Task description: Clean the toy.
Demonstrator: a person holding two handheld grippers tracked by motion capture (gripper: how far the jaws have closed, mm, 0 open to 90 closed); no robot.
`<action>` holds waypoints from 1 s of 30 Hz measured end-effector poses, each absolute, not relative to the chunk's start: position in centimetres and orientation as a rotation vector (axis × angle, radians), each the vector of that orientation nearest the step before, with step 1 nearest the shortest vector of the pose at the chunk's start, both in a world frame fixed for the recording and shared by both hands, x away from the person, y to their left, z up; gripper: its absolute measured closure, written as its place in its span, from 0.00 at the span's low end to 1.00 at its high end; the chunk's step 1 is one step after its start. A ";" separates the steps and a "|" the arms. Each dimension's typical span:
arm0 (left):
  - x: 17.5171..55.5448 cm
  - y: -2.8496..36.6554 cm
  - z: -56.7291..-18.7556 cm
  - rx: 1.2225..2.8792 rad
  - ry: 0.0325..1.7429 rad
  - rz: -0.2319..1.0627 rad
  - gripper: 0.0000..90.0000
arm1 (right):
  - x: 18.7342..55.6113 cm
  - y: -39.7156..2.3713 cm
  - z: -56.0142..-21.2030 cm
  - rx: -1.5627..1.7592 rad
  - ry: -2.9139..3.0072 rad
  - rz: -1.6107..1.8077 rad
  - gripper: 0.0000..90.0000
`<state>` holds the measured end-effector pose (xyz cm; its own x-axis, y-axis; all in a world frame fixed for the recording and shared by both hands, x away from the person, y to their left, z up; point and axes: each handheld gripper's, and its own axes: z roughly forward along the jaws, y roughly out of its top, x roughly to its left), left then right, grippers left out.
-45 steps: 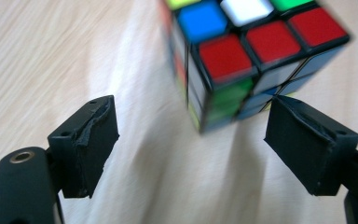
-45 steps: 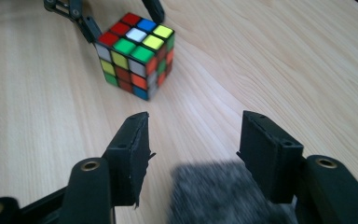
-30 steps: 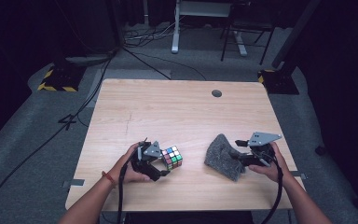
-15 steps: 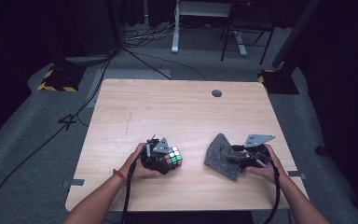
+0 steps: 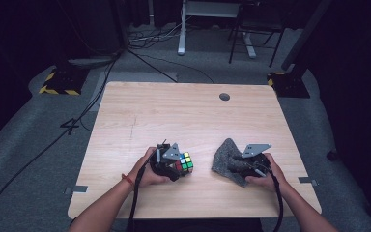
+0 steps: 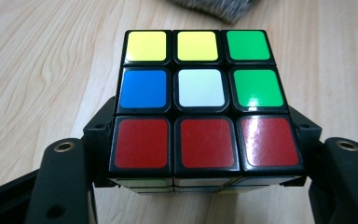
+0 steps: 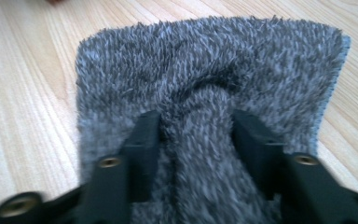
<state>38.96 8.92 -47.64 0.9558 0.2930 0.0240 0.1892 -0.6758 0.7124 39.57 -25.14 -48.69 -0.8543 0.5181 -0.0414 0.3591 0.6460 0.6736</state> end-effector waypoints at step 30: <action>37.9 3.1 -46.3 2.399 0.167 0.200 0.37 | 36.7 -17.4 -42.2 0.353 2.634 1.233 0.84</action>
